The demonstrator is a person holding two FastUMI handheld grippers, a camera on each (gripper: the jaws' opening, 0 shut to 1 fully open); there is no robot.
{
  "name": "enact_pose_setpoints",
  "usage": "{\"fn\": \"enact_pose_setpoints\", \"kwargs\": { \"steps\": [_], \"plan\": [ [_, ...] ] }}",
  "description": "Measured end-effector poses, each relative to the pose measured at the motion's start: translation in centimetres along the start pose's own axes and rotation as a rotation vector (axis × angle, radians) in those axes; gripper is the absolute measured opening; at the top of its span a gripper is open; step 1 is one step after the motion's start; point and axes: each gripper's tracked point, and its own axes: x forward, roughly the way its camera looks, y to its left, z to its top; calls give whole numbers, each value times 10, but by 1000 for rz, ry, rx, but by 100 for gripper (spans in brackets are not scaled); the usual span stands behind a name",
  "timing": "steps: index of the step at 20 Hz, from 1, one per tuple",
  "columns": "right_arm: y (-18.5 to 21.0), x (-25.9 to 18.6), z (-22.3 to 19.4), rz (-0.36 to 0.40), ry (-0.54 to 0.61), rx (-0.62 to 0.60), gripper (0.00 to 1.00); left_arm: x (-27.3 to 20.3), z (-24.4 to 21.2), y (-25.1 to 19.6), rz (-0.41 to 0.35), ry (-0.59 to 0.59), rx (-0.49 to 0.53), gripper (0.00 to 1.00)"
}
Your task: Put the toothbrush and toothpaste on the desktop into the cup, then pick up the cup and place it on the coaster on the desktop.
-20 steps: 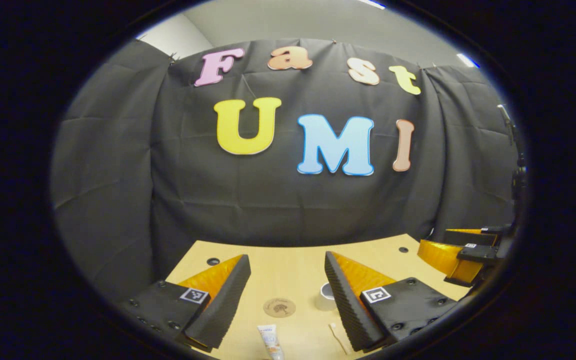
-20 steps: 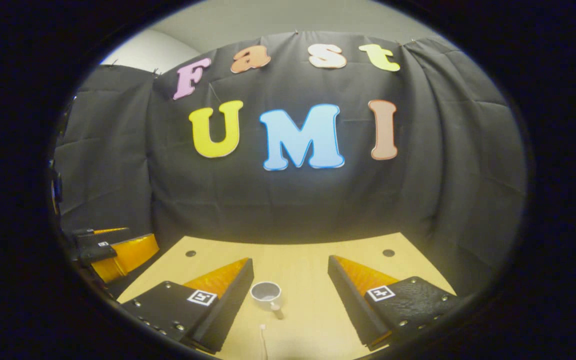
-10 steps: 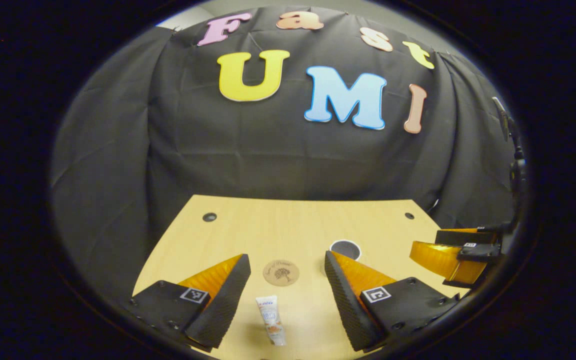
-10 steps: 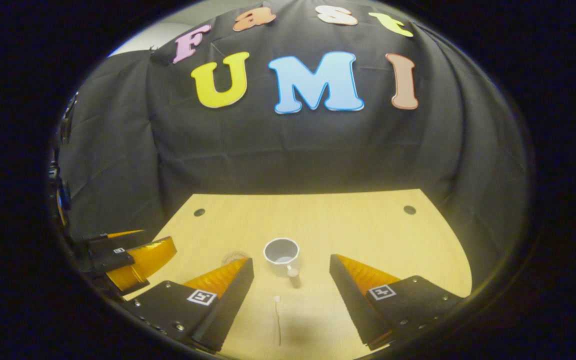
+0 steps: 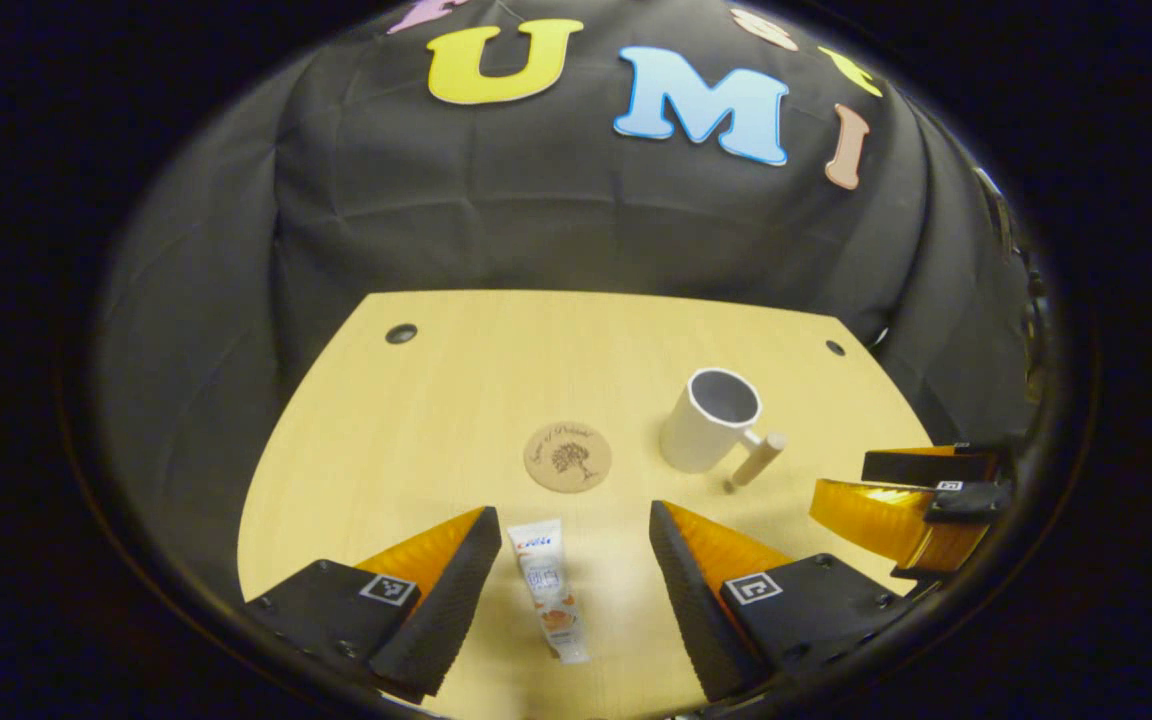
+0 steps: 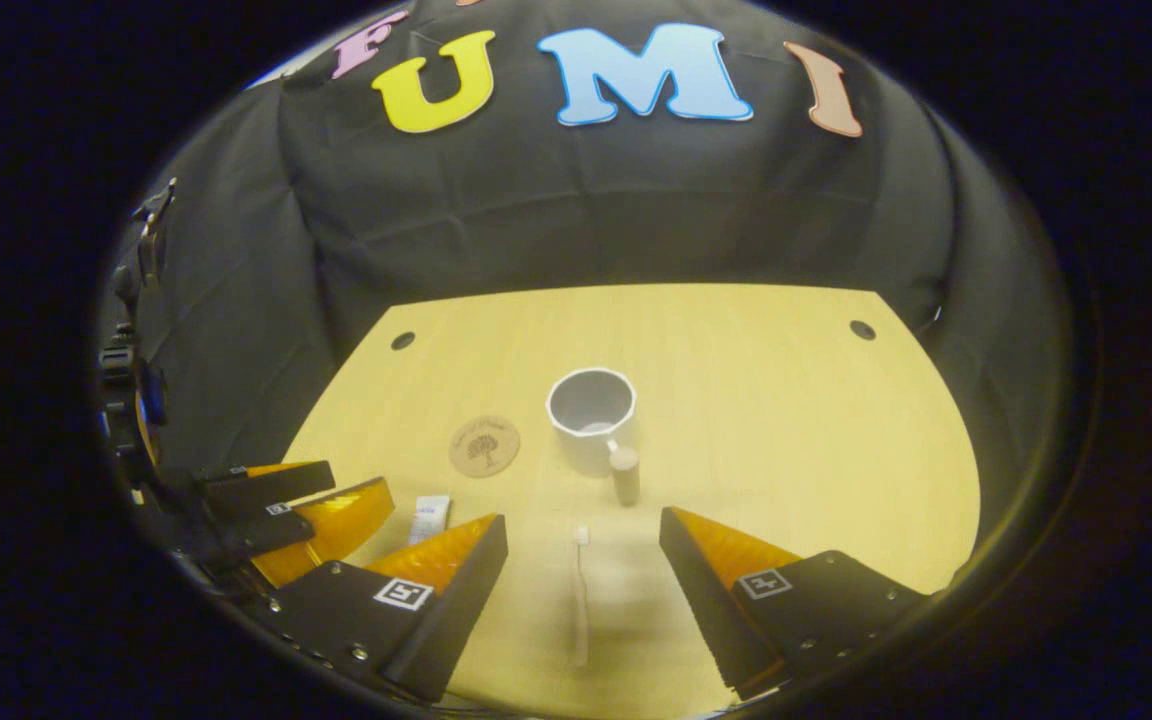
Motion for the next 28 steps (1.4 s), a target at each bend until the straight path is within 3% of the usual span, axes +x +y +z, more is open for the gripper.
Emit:
{"fn": "enact_pose_setpoints", "kwargs": {
  "steps": [4, 7, 8, 9, 13, 17, 18, 19, 24, 28],
  "plan": [
    [3, 20, -27, 1, 90, 23, 94, 23, -36, 2, -14, 106, -4, 100],
    [2, 32, -50, -8, 167, 29, 94, 37, -62, 5, -15, 181, -24, 96],
    [2, 36, -56, -10, 188, 32, 89, 42, -70, 8, -14, 205, -28, 96],
    [2, 39, -60, -13, 206, 33, 94, 43, -79, 11, -11, 226, -34, 96],
    [-2, 51, -81, -38, 278, 12, 94, 52, -104, 18, -6, 297, -65, 100],
    [-7, 62, -100, -61, 348, -7, 95, 59, -121, 22, 6, 363, -84, 96],
    [-7, 64, -105, -66, 366, -16, 89, 61, -125, 24, 8, 376, -89, 96],
    [-7, 65, -108, -64, 380, -22, 95, 61, -128, 24, 13, 391, -91, 96],
    [-8, 73, -117, -73, 415, -42, 93, 63, -141, 35, 61, 445, -93, 98],
    [-13, 77, -120, -91, 428, -45, 94, 64, -143, 39, 87, 452, -59, 93]
  ]
}}
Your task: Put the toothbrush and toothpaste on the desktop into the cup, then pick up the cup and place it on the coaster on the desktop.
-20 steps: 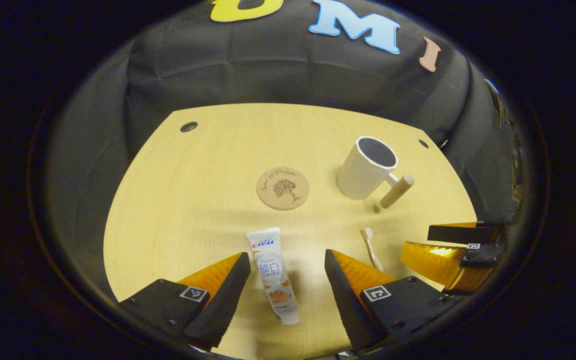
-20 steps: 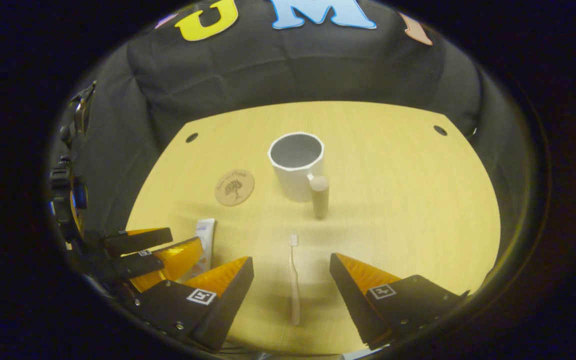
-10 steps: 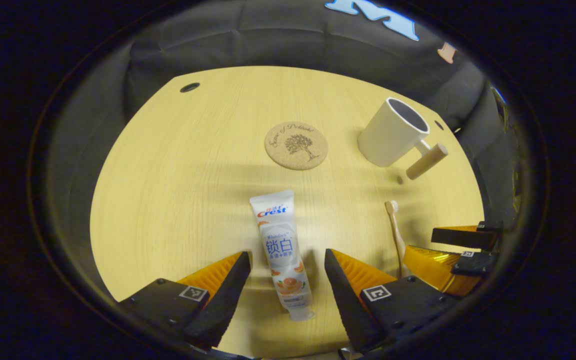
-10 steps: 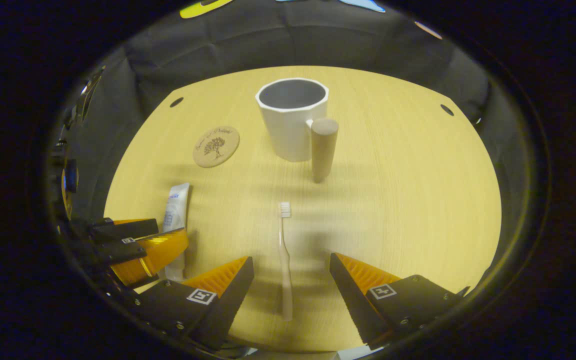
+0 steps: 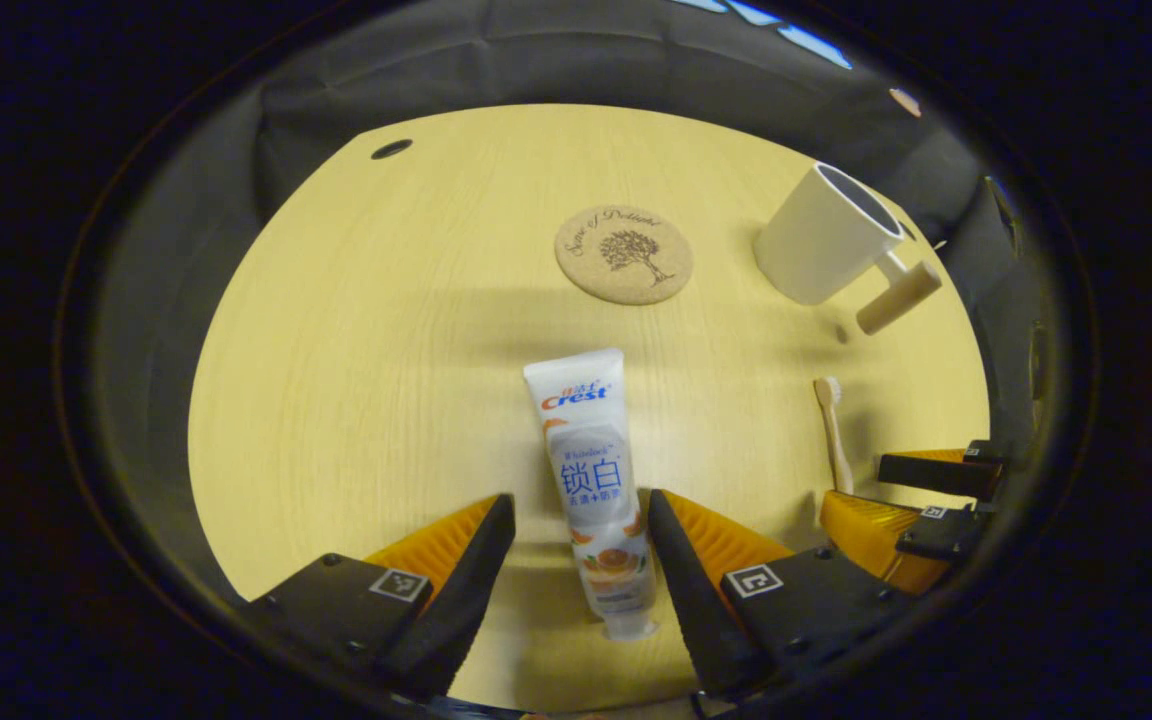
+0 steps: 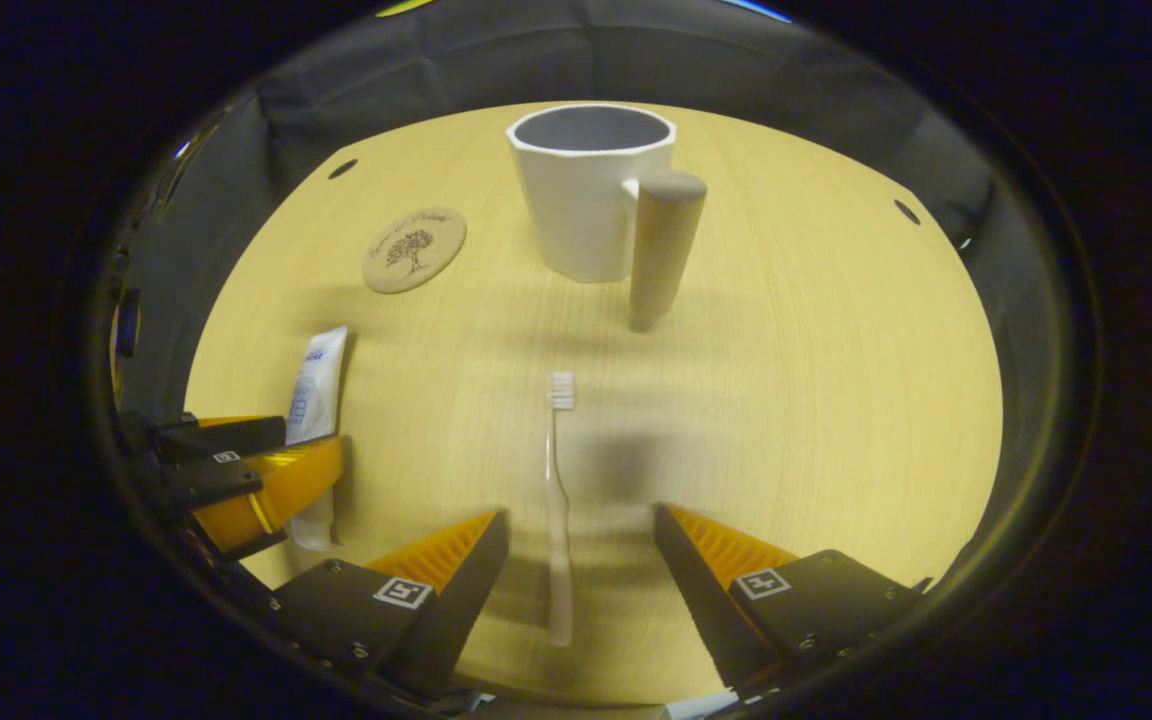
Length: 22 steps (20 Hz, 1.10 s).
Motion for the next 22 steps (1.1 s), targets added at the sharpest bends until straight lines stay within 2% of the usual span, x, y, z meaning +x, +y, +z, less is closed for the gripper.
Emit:
{"fn": "enact_pose_setpoints", "kwargs": {
  "steps": [3, 5, 9, 10, 11, 12, 13, 14, 15, 16, 17, 18, 19, 20, 21, 22],
  "plan": [
    [-3, 1, 2, -17, -2, 0, 92, 2, 0, -4, 26, 9, 48, 92],
    [-6, 3, 2, -34, -3, -5, 92, 2, 1, -4, 26, 10, 36, 93],
    [-5, 3, -1, -45, 12, -17, 83, 2, 2, -5, 31, 16, 44, 92],
    [-5, 2, -1, -50, 12, -18, 82, 2, 0, -6, 31, 23, 44, 88],
    [-5, 3, -2, -48, 19, -20, 77, 2, 3, -8, 29, 20, 48, 86],
    [-5, 3, -2, -48, 20, -21, 62, 2, 1, -9, 28, 27, 50, 76],
    [-5, 2, -3, -49, 22, -20, 62, 4, 0, -10, 25, 31, 54, 69],
    [-5, 2, -3, -47, 25, -21, 52, 2, -1, -11, 25, 37, 57, 63],
    [-6, 2, -3, -50, 24, -18, 48, 3, -1, -13, 24, 41, 59, 59],
    [-6, 1, -4, -46, 32, -16, 34, 2, -2, -13, 23, 48, 63, 53],
    [-5, 0, -5, -45, 33, -16, 34, 1, -3, -13, 24, 58, 61, 48],
    [-5, 1, -6, -42, 42, -15, 34, 1, -3, -13, 24, 61, 59, 51],
    [-3, 1, -6, -39, 46, -14, 29, 1, -4, -13, 23, 66, 55, 49],
    [-3, 1, -7, -38, 48, -17, 34, 1, -4, -12, 27, 64, 49, 49],
    [-3, 1, -7, -37, 50, -20, 34, 0, -4, -12, 27, 65, 45, 42],
    [-3, 1, -7, -37, 49, -22, 34, 0, -6, -12, 28, 73, 47, 42]
  ]
}}
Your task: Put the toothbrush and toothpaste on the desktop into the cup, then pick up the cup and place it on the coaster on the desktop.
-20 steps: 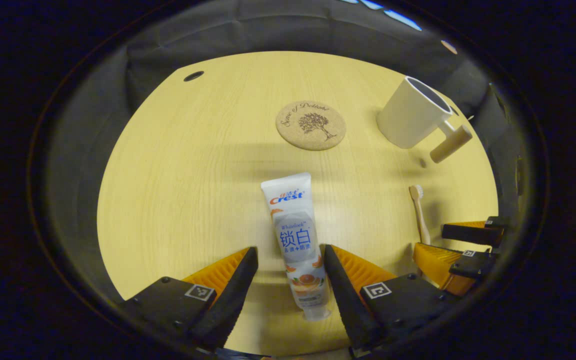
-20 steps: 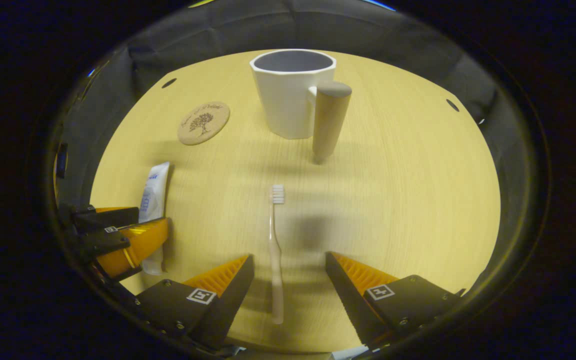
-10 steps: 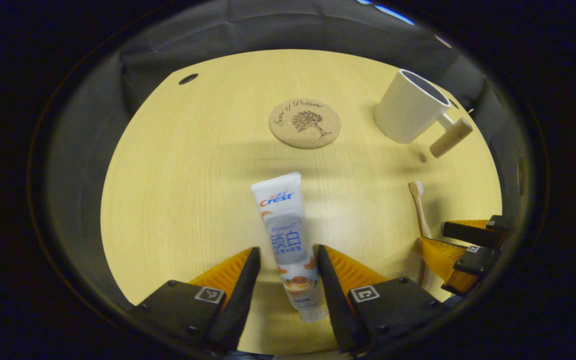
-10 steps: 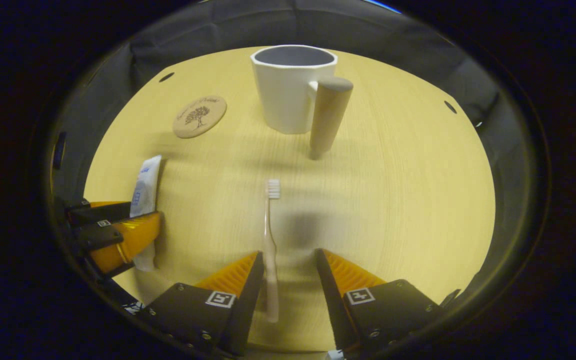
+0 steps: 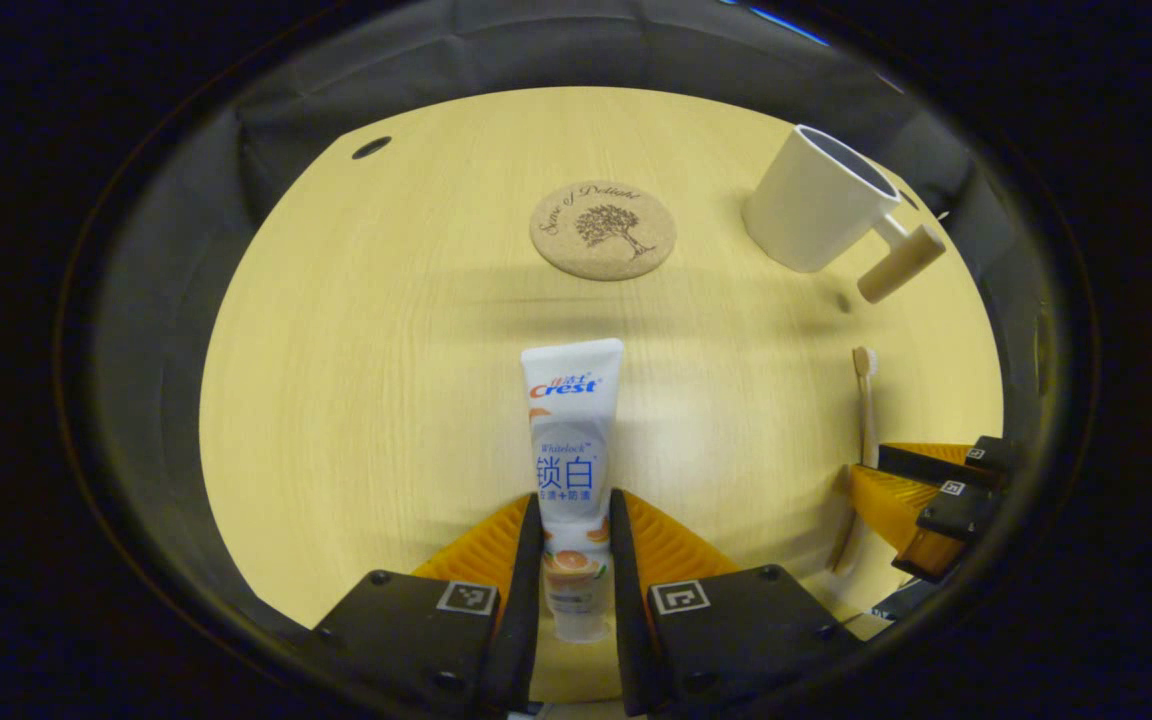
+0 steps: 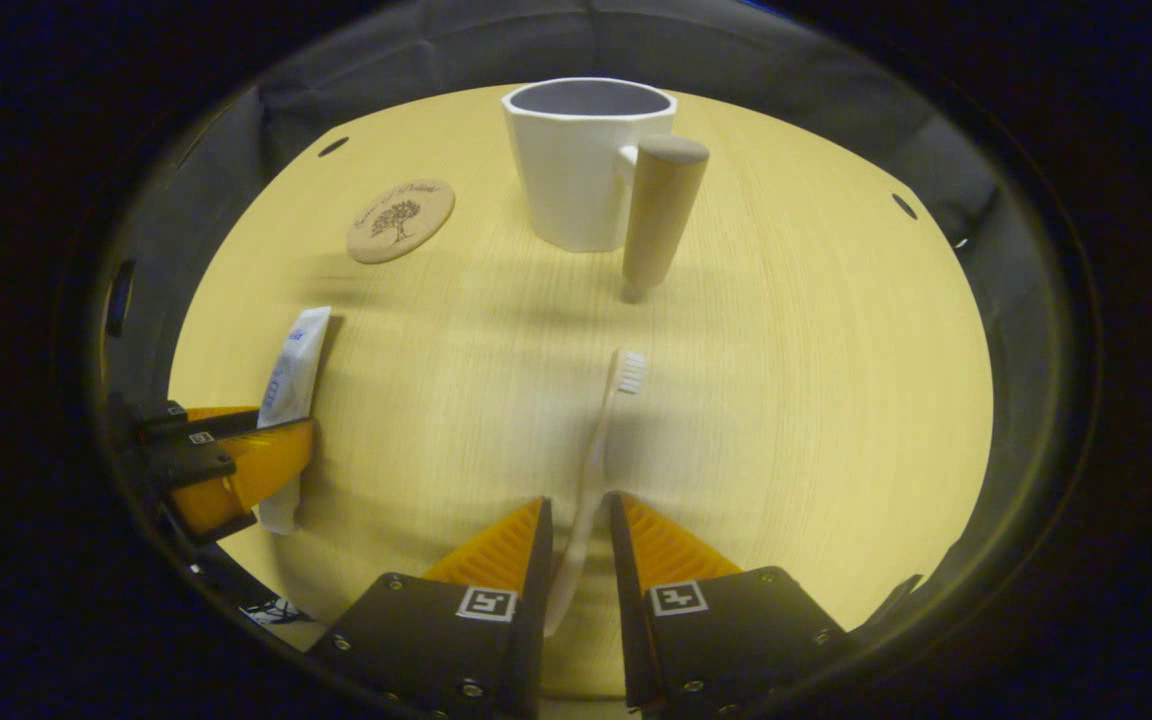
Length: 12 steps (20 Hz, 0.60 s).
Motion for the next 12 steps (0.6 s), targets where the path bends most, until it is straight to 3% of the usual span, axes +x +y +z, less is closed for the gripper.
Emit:
{"fn": "enact_pose_setpoints", "kwargs": {
  "steps": [2, 3, 4, 6, 7, 8, 9, 10, 12],
  "plan": [
    [-6, -3, 6, -24, -22, 21, 34, 0, 0, 0, 4, 5, 8, 41],
    [-6, -11, 3, -15, 4, 24, 12, 0, 0, 0, 5, 9, 9, 42],
    [-5, -2, 1, -12, 1, 22, 9, -1, 4, 1, 10, -9, 2, 43],
    [-4, 0, 2, -8, -1, 29, 8, -1, 2, 1, 15, -4, -1, 30],
    [-5, 0, 7, -15, -15, 35, 8, -5, 5, 1, 18, -18, 1, 30],
    [-6, -4, 5, -11, -11, 38, 2, -3, 2, 1, 13, -6, -1, 22],
    [-6, -1, 5, -6, -12, 45, 2, -5, 7, 1, 16, -31, -2, 21],
    [-5, -1, 5, 0, -7, 53, 2, -4, 5, -1, -3, -25, -8, 14],
    [-6, 0, 6, 8, -14, 70, 2, -3, 5, -1, -9, -27, -9, 15]
  ]
}}
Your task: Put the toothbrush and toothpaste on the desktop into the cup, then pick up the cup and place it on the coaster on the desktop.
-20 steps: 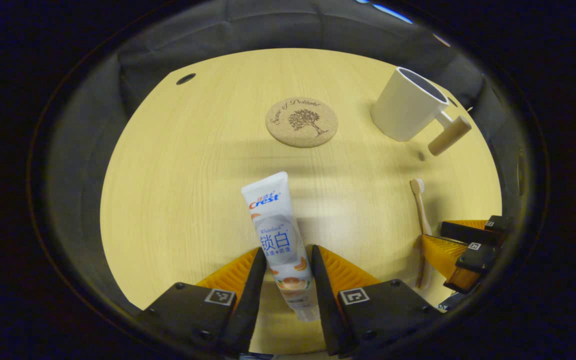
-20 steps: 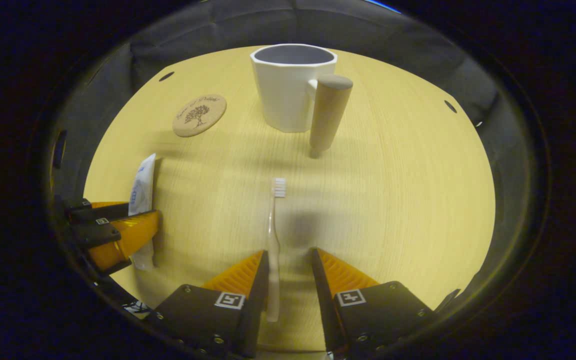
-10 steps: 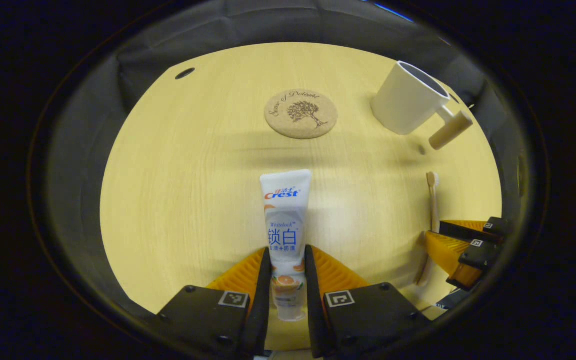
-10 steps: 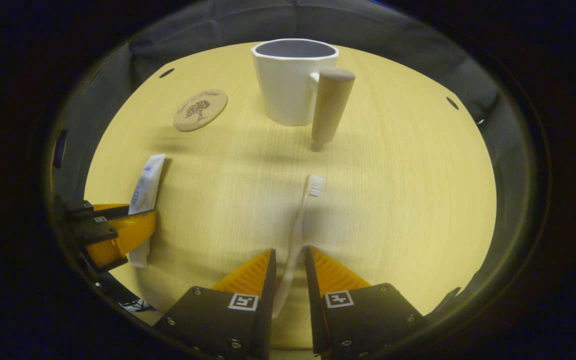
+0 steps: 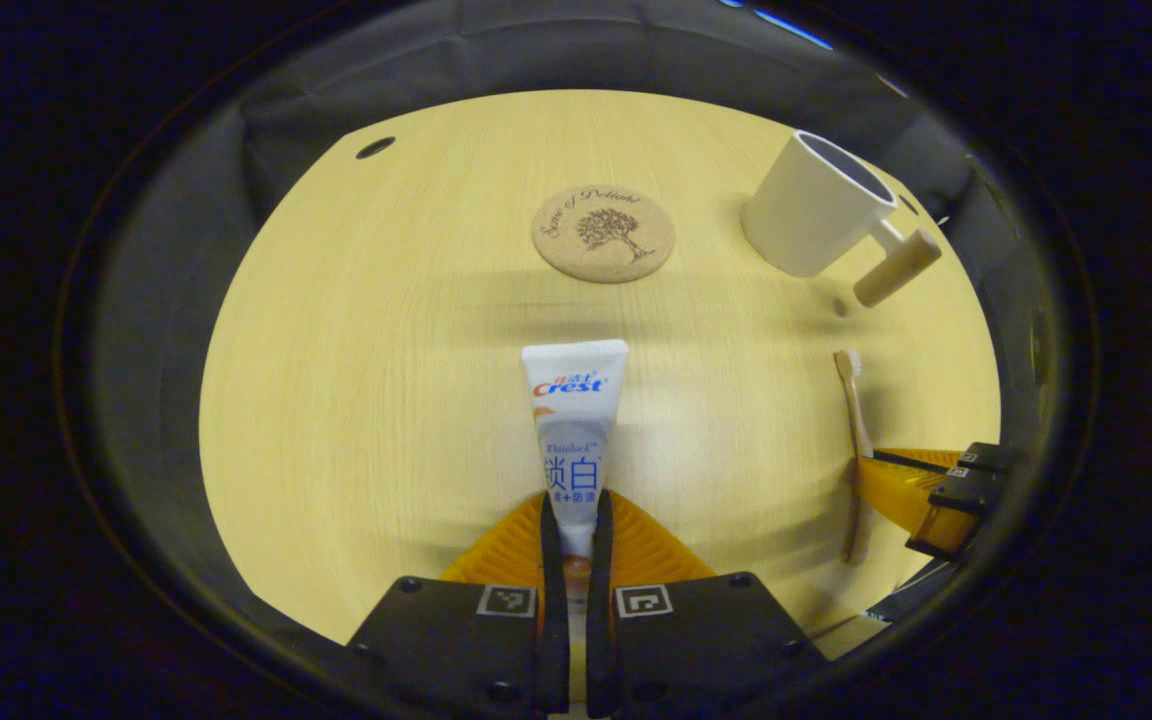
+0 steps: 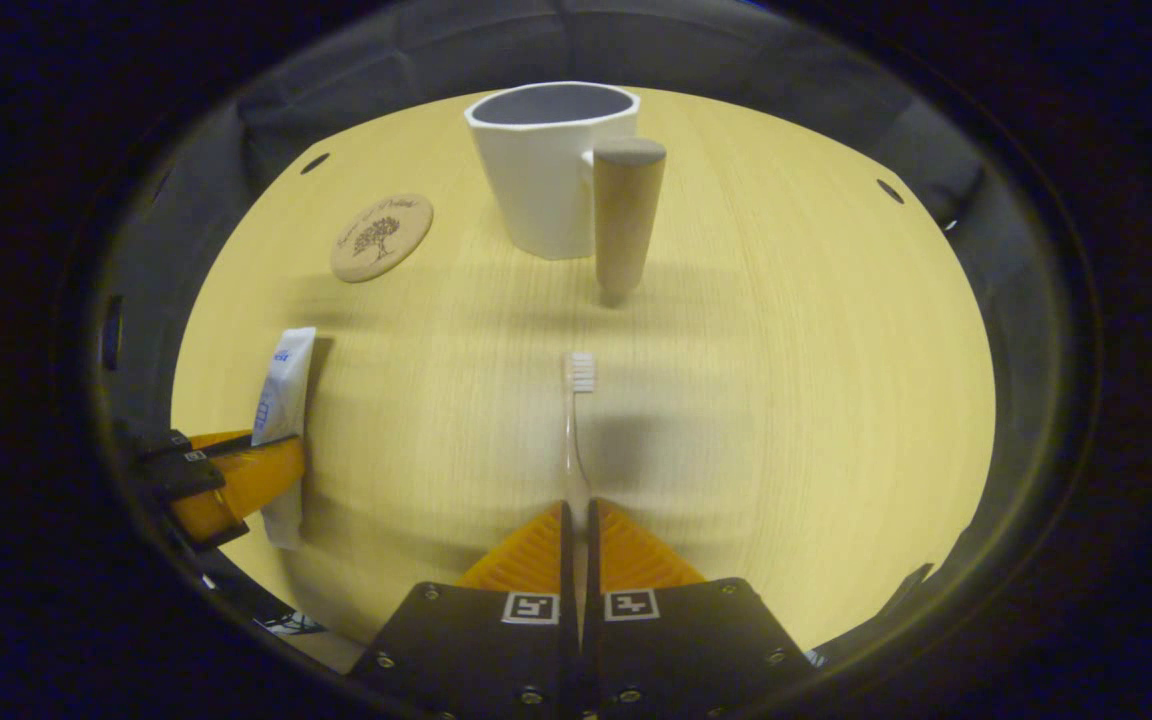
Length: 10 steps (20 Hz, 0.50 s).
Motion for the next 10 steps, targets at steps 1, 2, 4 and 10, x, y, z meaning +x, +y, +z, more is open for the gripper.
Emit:
{"fn": "enact_pose_setpoints", "kwargs": {
  "steps": [1, 2, 4, 10],
  "plan": [
    [1, -2, 0, 8, 1, 9, 2, -2, 0, 0, 0, 3, -2, 14],
    [2, -4, 0, 18, 1, 19, 2, -1, -2, 0, -2, 8, -2, 15],
    [5, -12, 3, 34, -18, 29, 2, -3, -4, 0, -4, 11, -8, 14],
    [17, -53, 14, 94, -94, 31, 2, -11, -6, 8, 7, -1, -45, 14]
  ]
}}
